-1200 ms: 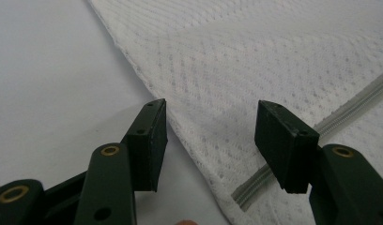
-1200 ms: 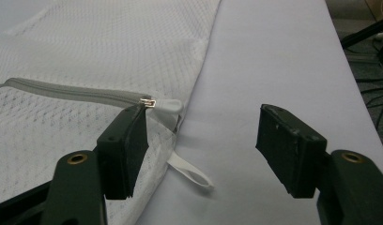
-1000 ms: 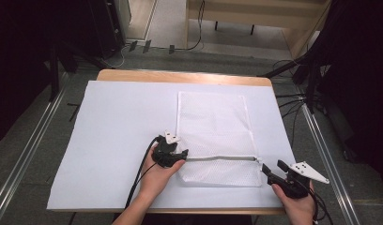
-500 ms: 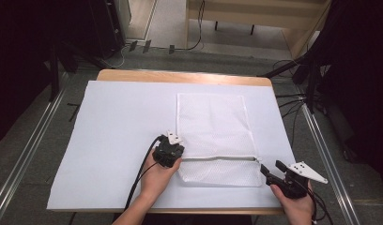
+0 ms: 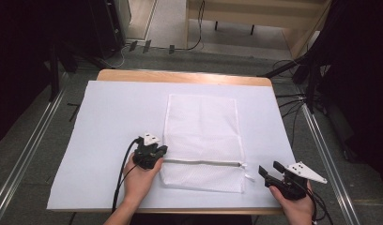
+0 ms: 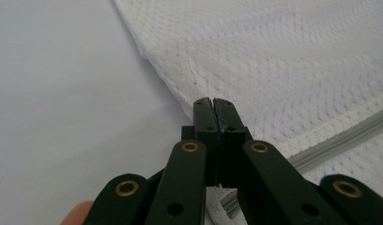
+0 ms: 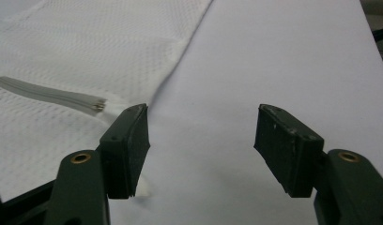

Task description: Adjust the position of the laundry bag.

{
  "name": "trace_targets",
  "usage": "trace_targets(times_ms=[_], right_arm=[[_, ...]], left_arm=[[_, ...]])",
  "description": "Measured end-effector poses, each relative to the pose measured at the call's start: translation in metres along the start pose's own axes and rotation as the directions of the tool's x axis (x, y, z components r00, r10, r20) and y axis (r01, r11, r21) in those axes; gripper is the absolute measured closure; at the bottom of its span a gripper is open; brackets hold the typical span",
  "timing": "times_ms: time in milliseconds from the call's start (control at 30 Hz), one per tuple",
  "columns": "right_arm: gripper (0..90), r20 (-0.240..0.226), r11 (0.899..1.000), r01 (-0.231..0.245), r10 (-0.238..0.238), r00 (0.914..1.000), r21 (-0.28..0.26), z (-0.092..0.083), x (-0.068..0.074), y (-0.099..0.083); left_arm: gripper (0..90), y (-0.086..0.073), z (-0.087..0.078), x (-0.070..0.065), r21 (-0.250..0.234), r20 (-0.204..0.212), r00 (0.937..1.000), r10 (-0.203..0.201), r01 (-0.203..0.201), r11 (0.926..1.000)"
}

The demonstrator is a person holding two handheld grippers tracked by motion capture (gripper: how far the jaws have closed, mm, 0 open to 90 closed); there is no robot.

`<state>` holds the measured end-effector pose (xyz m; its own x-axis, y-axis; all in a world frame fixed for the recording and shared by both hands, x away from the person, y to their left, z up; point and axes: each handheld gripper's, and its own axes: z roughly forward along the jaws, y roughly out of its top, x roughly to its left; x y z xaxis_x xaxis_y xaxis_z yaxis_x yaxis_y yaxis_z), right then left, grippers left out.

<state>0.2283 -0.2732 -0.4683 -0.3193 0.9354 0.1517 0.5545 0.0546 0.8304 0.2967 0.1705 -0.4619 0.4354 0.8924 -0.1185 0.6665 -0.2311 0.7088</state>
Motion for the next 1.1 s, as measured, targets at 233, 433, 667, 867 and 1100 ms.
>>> trace_targets(times_ms=[233,433,667,867,1100], right_arm=[[35.4,-0.014,1.000,0.011,-0.011,0.9998,0.002,0.002,0.008,0.001],[35.9,-0.053,1.000,0.003,-0.004,0.9986,-0.008,0.005,0.015,0.000],[42.8,-0.091,1.000,0.004,-0.006,0.9958,-0.022,0.005,0.026,0.001],[48.6,-0.124,1.000,-0.018,0.017,0.9921,-0.010,0.003,0.040,0.001],[52.3,-0.187,0.999,-0.011,0.018,0.9822,0.039,0.007,0.063,-0.003]], left_arm=[[90.0,-0.021,-0.026,0.025,-0.029,-0.040,0.9977,-0.055,0.054,0.9981],[90.0,-0.037,-0.045,0.037,-0.032,-0.051,0.9951,-0.085,0.083,0.9960],[86.0,-0.048,-0.055,0.040,-0.041,-0.039,0.9956,-0.086,0.084,0.9956],[51.3,-0.048,-0.059,0.040,-0.092,-0.039,0.9980,-0.050,0.046,0.9947],[41.7,-0.045,-0.067,0.041,-0.145,-0.024,0.9981,-0.057,0.053,0.9880]])
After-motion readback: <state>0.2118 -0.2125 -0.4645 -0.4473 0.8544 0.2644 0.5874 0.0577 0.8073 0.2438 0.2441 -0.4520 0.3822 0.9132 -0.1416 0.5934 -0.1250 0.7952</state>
